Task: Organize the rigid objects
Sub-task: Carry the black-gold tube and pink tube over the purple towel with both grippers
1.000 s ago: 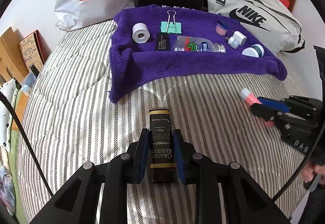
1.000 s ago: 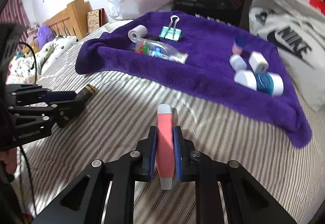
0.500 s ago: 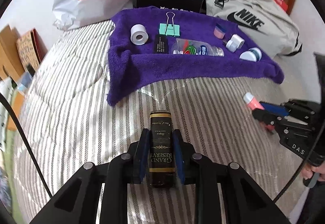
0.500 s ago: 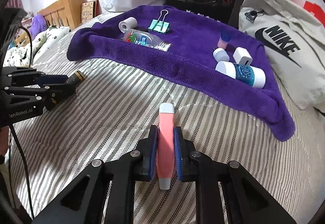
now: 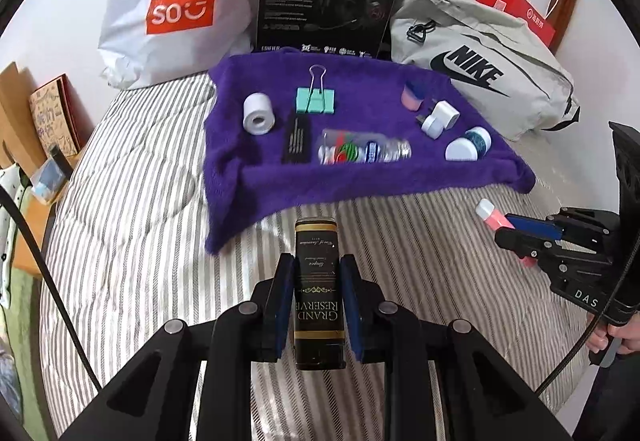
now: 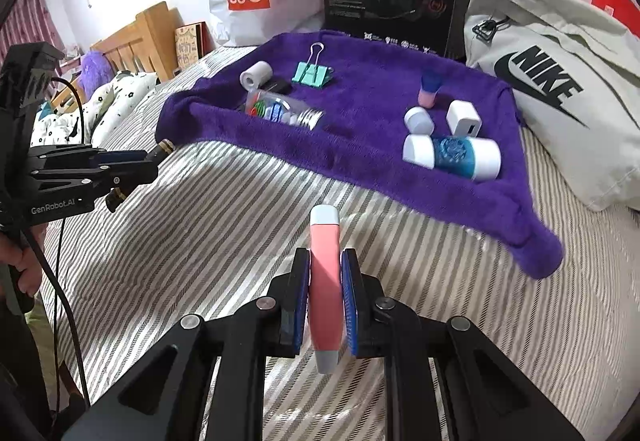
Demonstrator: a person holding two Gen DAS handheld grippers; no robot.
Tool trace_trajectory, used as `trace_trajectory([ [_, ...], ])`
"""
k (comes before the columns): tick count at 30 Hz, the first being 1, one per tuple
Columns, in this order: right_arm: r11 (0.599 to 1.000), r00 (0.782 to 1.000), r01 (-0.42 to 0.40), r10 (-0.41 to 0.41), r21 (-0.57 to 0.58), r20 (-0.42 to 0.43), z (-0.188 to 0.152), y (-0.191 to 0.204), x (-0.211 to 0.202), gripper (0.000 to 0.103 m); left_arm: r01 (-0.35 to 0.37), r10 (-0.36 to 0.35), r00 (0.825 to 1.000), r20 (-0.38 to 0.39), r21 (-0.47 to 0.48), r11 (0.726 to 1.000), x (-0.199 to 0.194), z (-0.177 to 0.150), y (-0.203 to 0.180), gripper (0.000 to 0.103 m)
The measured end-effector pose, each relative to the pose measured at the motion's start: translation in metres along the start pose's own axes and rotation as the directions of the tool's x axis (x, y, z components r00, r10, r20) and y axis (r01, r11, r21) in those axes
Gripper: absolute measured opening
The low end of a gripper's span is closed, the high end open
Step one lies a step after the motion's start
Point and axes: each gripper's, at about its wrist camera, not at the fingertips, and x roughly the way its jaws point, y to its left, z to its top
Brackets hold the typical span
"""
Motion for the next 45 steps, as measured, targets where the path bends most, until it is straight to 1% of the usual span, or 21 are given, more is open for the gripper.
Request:
trace_trajectory([
  [7,0.999,0.999,-0.04,0.04,0.016,0.015,0.017,-0.009,-0.002,0.016,0.004,-0.004,1.0,0.018,0.017,1.0,-0.002,0.027,-0.007,0.022],
  [14,0.998,0.997,-0.054,0.052,0.037,0.051,0.047,-0.022,0.001,0.016,0.016,-0.016,1.0,0.023,0.03,0.999,0.011,0.064,-0.006,0.022],
  [20,0.996,0.997,-0.066,0.062,0.059,0.054,0.08,-0.038,0.02,0.016,0.028,-0.029,1.0,0.011,0.05,0.998,0.03,0.093,-0.012,0.022],
  [26,0.994,0.997,-0.072,0.069,0.085,0.036,0.1,-0.05,0.044,0.016,0.048,-0.049,0.999,0.01,0.06,0.997,0.045,0.116,-0.017,0.022],
  [33,0.996,0.999,-0.053,0.053,0.076,0.001,0.115,-0.054,0.072,0.016,0.06,-0.06,0.998,0.004,0.051,0.997,0.062,0.131,-0.011,0.022],
  [36,0.998,1.0,-0.025,0.026,0.054,-0.015,0.118,-0.052,0.085,0.016,0.065,-0.065,0.998,-0.003,0.047,0.997,0.07,0.135,-0.009,0.022],
  [41,0.999,0.999,-0.018,0.019,0.031,-0.045,0.118,-0.049,0.102,0.016,0.075,-0.074,0.997,-0.015,0.041,0.996,0.082,0.137,-0.006,0.022],
  [45,0.999,0.998,-0.023,0.025,0.033,-0.053,0.118,-0.049,0.108,0.016,0.08,-0.079,0.997,-0.021,0.041,0.996,0.088,0.138,-0.007,0.022],
])
